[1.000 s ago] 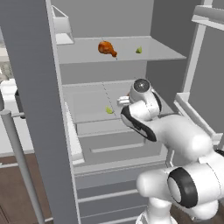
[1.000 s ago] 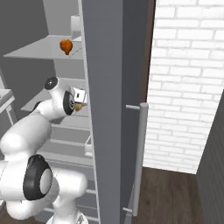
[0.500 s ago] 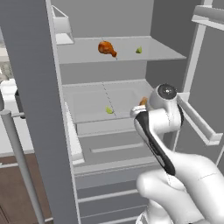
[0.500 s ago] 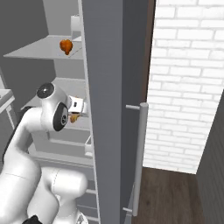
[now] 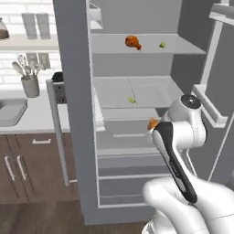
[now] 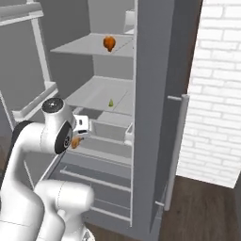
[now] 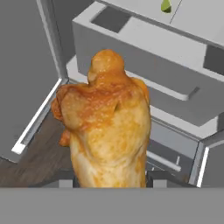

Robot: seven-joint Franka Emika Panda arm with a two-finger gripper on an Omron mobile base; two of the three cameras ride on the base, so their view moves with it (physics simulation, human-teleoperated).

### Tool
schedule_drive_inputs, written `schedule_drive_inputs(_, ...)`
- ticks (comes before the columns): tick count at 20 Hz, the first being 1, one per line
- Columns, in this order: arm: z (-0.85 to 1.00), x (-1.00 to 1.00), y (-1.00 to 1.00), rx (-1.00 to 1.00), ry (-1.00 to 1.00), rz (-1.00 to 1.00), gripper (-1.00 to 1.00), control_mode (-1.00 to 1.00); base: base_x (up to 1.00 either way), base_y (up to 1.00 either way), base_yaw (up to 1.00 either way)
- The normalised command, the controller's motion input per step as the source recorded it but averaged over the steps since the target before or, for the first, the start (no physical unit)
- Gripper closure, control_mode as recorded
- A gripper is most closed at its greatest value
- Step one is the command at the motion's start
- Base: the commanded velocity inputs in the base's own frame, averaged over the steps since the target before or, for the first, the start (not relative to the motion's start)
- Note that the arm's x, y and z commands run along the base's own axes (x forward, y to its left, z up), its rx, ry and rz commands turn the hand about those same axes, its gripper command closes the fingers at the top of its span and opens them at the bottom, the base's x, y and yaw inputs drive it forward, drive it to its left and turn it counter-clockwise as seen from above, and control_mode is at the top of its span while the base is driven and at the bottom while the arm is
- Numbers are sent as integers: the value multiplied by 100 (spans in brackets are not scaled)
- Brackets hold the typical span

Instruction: Place one lemon wedge and one chicken drumstick in each tupperware on the nearby counter, to pack two identical lunches.

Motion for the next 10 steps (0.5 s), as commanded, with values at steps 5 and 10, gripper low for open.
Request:
schedule_drive_inputs(5, 0, 0, 0, 0, 0, 0, 100, 100, -98, 100, 35)
schedule_drive_inputs(10, 0, 0, 0, 0, 0, 0, 100, 100, -17, 100, 23)
